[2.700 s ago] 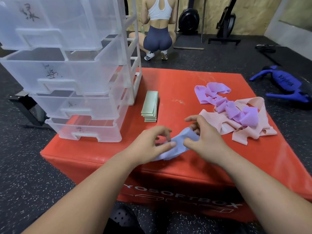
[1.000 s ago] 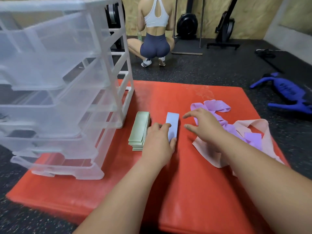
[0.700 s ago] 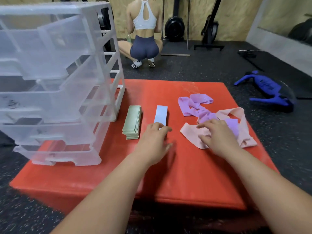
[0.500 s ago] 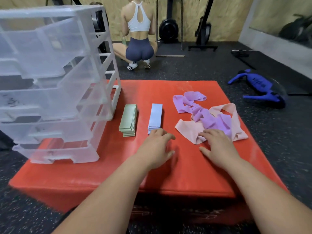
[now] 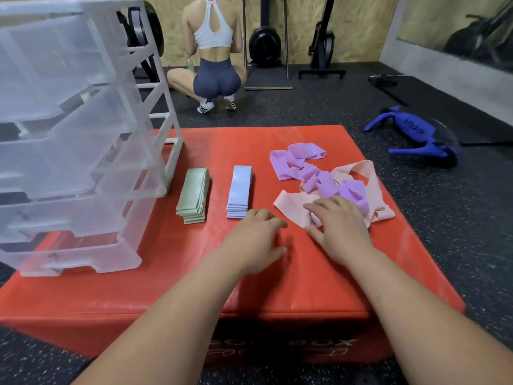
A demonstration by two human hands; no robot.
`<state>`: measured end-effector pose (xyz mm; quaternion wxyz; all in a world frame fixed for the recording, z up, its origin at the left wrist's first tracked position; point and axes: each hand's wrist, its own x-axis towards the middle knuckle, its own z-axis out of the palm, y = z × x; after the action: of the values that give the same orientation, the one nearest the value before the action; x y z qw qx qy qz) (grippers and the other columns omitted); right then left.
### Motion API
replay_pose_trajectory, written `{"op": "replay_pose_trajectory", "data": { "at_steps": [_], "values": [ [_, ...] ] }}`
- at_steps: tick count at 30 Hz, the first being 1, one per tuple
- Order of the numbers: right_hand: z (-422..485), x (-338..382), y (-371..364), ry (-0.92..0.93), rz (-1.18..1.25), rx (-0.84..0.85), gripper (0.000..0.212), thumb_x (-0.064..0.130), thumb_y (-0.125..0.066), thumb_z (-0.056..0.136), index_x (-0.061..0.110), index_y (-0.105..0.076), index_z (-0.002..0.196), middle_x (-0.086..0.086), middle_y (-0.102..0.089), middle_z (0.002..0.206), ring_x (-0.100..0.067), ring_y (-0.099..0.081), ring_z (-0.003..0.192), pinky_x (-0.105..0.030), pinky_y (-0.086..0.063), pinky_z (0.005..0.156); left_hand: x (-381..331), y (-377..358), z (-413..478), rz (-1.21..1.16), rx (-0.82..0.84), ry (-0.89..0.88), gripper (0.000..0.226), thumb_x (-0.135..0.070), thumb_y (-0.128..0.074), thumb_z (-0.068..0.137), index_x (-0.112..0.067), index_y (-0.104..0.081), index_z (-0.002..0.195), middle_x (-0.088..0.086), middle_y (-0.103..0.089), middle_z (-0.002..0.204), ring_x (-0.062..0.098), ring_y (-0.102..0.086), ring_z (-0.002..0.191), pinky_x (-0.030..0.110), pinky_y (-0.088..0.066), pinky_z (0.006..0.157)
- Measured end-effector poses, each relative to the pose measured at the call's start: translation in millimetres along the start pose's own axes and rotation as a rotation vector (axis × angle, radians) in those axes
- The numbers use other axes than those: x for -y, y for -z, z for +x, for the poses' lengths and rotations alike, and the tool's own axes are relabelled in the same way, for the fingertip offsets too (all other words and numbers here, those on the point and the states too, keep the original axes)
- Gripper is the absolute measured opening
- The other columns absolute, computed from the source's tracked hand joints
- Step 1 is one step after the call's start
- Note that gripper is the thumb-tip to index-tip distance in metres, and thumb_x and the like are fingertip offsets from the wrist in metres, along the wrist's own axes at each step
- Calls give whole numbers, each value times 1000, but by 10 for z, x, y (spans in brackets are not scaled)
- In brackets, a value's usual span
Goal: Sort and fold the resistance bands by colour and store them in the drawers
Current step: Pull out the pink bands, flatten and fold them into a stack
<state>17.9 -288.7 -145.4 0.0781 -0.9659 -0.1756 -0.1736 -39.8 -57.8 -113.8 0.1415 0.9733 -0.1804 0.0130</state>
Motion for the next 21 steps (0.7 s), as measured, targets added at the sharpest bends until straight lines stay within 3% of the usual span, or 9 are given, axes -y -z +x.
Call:
{"op": "replay_pose_trajectory", "data": {
  "at_steps": [3, 6, 8, 10, 12, 16, 19, 21],
  "values": [
    [91, 28, -20, -3, -32, -23, 17, 39, -71, 90, 38, -77, 106, 11, -73, 103, -23, -58, 103, -42, -40, 91, 3, -30, 57, 7, 11, 2, 57, -46, -70, 94, -29, -55, 146, 2, -52, 143, 28, -42, 135, 40, -37, 116],
    [205, 40, 73, -89, -53, 62, 13, 41, -71, 90, 38, -78, 101, 9, -74, 95, -23, -58, 102, -40, -39, 88, 23, -44, 125, -11, -15, 4, 54, -44, -70, 94, -29, -56, 145, 1, -54, 141, 28, -46, 132, 41, -40, 113],
    [275, 48, 199, -149, 162, 63, 14, 38, -75, 88, 37, -79, 100, 12, -75, 91, -17, -63, 100, -36, -44, 87, 37, -28, 170, -56, -48, 23, 54, -42, -70, 94, -28, -57, 145, 0, -55, 140, 27, -47, 131, 40, -40, 113],
    [326, 87, 367, -188, 537, 70, 14, 28, -82, 86, 32, -81, 99, 17, -74, 86, -1, -66, 90, -16, -45, 79, 39, 21, 205, -156, -132, 34, 52, -42, -71, 96, -27, -58, 144, -1, -59, 138, 25, -52, 129, 40, -42, 112],
    [329, 164, 543, -180, 813, 73, 17, 19, -85, 85, 27, -82, 99, 14, -76, 85, 7, -65, 80, -9, -43, 73, 4, 94, 238, -335, -238, 44, 47, -45, -71, 97, -26, -63, 140, -5, -64, 134, 17, -58, 123, 37, -47, 107],
    [250, 285, 700, -117, 1016, 146, 21, 12, -79, 90, 21, -75, 109, 6, -79, 98, -1, -71, 79, -29, -53, 78, -79, 204, 270, -676, -233, 80, 28, -47, -71, 99, -32, -72, 123, -19, -75, 113, -3, -67, 105, 29, -55, 92],
    [200, 296, 673, -98, 1063, 233, 27, 6, -68, 98, 22, -64, 118, 5, -79, 106, -3, -72, 97, -28, -49, 88, -54, 214, 231, -796, -240, 96, 22, -28, -78, 96, -21, -77, 118, -14, -76, 92, -8, -66, 83, 15, -50, 78],
    [174, 299, 687, -87, 1066, 261, 33, 4, -64, 99, 25, -60, 126, 6, -79, 108, -12, -70, 113, -33, -50, 100, -24, 242, 190, -819, -234, 111, 20, -19, -79, 96, -17, -78, 115, -13, -75, 87, -9, -64, 77, 11, -46, 74]
  ]
}}
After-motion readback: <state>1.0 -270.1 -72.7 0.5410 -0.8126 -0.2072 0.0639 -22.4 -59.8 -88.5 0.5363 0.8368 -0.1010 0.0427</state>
